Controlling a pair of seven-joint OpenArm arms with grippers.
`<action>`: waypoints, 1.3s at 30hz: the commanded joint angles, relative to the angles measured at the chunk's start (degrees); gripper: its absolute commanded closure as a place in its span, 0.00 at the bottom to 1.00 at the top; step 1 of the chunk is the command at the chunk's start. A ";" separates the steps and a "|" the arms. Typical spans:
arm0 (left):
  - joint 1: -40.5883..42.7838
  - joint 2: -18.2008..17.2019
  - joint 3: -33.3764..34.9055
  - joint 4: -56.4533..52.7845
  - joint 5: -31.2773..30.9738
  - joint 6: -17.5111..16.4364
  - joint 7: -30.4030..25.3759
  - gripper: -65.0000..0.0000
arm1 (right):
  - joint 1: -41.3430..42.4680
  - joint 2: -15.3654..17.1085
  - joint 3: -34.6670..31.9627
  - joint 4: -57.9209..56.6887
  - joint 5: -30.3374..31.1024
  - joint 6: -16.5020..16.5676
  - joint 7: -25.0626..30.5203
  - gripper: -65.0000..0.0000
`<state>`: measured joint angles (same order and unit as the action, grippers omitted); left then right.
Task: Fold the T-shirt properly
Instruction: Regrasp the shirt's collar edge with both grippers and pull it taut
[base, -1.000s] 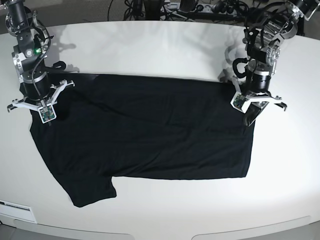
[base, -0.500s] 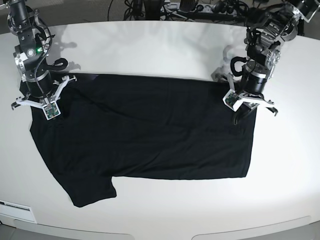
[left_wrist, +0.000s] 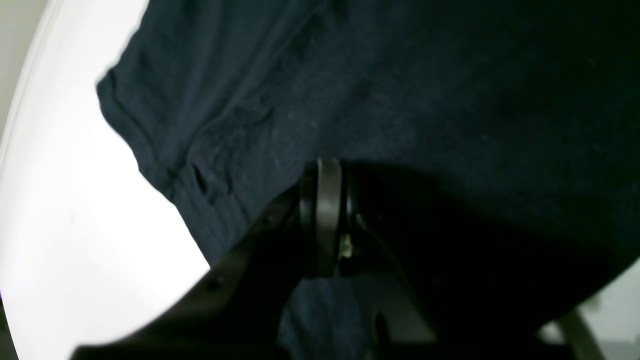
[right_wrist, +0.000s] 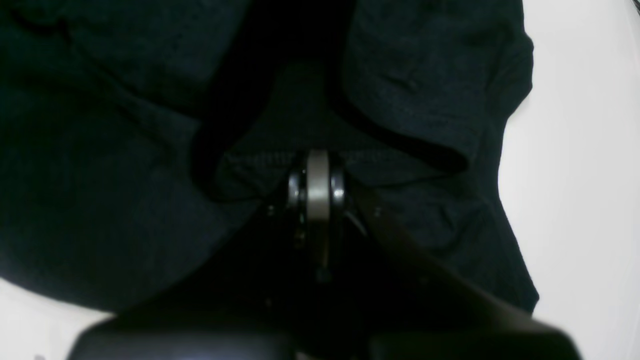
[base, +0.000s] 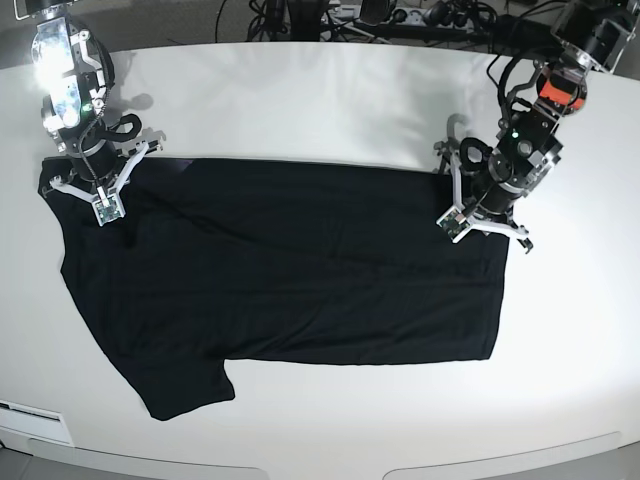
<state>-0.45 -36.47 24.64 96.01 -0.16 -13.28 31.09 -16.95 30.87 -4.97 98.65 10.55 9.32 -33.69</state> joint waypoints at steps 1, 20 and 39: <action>0.59 -0.83 -0.02 -0.77 -0.81 -2.45 6.23 1.00 | -0.55 0.59 0.15 -0.39 0.42 1.11 -6.64 1.00; 8.37 -12.15 -0.02 10.34 -18.80 -9.09 21.90 1.00 | -15.06 12.15 1.01 15.89 6.14 0.76 -18.18 1.00; 22.80 -13.70 -0.02 23.15 -14.08 -9.03 21.44 1.00 | -27.06 12.31 9.49 16.98 12.07 2.47 -17.55 1.00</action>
<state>21.12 -49.58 23.66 119.85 -13.23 -20.21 48.03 -43.05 42.57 4.45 115.59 21.52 10.76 -48.25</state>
